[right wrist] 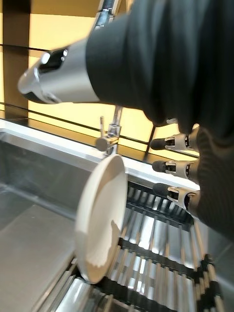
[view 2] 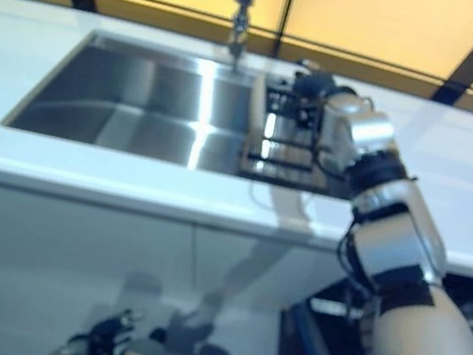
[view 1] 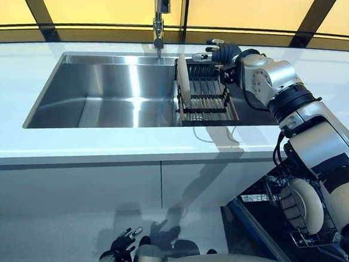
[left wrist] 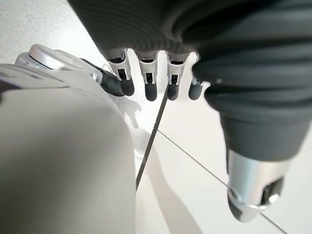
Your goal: Take plates into dishwasher
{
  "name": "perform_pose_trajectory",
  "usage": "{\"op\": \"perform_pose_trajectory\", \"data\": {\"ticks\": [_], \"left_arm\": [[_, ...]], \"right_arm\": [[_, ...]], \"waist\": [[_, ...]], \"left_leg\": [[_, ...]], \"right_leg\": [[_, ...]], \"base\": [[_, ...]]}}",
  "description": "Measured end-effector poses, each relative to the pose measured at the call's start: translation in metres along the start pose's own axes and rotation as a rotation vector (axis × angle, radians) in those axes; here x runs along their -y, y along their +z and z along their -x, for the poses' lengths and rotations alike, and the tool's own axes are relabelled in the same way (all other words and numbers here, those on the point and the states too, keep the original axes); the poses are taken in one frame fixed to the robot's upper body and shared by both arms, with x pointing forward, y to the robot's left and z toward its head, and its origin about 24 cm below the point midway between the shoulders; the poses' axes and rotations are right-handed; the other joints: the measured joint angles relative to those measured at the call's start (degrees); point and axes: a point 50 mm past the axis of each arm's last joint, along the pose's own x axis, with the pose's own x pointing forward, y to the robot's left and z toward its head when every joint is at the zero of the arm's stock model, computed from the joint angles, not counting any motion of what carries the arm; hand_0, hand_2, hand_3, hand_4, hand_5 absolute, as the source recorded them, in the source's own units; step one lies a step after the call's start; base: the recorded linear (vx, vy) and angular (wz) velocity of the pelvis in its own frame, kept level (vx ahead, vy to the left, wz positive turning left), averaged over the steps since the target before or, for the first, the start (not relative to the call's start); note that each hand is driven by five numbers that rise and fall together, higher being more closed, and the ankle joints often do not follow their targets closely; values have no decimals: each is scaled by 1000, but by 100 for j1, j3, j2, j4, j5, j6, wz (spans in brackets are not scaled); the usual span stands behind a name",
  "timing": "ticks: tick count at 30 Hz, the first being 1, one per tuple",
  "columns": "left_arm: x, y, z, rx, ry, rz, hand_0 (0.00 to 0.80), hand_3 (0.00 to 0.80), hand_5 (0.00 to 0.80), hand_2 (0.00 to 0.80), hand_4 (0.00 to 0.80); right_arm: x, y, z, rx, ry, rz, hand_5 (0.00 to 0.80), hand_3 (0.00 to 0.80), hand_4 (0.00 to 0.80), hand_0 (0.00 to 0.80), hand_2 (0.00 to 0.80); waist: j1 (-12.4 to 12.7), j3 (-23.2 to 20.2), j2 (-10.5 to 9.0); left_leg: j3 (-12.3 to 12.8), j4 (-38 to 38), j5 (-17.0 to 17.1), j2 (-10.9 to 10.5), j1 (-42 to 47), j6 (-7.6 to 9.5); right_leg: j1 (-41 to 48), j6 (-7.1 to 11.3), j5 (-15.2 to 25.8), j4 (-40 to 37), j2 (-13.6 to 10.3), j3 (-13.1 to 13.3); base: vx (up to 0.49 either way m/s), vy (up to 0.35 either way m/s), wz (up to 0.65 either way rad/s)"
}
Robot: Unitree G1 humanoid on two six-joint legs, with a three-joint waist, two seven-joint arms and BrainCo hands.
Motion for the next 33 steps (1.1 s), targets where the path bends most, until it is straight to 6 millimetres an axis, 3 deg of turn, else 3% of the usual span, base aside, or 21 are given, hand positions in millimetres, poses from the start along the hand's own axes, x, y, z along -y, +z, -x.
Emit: {"op": "perform_pose_trajectory", "data": {"ticks": [33], "left_arm": [[1, -3, 0, -9, -3, -7, 0, 0, 0, 0, 0]], "right_arm": [[-23, -1, -6, 8, 63, 25, 0, 0, 0, 0, 0]], "waist": [[11, -22, -40]], "left_leg": [[-23, 22, 1, -4, -1, 0]], "right_leg": [[22, 0, 1, 6, -2, -20]], "base": [[1, 1, 0]]}}
